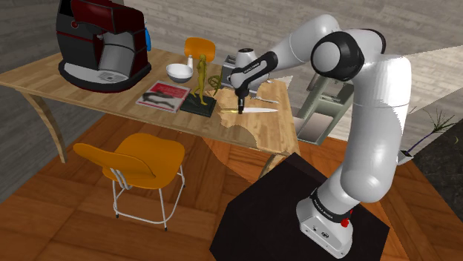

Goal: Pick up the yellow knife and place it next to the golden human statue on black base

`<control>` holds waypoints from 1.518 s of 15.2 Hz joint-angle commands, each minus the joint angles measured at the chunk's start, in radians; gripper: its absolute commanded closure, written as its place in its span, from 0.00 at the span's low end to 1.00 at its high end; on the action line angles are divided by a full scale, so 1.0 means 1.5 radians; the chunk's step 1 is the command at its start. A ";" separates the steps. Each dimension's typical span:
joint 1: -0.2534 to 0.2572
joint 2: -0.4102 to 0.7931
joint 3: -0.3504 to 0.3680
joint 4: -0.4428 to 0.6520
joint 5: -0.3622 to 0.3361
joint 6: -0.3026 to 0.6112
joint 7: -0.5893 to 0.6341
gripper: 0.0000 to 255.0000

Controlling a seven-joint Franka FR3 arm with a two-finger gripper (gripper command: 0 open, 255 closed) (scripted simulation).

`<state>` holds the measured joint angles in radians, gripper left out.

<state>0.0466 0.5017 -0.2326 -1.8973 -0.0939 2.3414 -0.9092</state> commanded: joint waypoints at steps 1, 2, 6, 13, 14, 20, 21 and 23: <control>-0.002 0.013 0.001 0.000 0.002 0.014 0.000 1.00; -0.003 0.020 0.002 -0.001 0.003 0.021 0.000 1.00; -0.006 0.047 0.005 0.001 0.006 0.046 0.002 1.00; -0.011 0.096 0.010 0.008 0.011 0.087 0.006 1.00; -0.012 0.108 0.012 0.011 0.013 0.096 0.006 1.00; -0.012 0.108 0.012 0.011 0.013 0.096 0.006 1.00; -0.012 0.108 0.012 0.011 0.013 0.096 0.006 1.00; -0.012 0.108 0.012 0.011 0.013 0.096 0.006 0.00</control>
<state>0.0286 0.6639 -0.2150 -1.8804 -0.0749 2.4854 -0.8998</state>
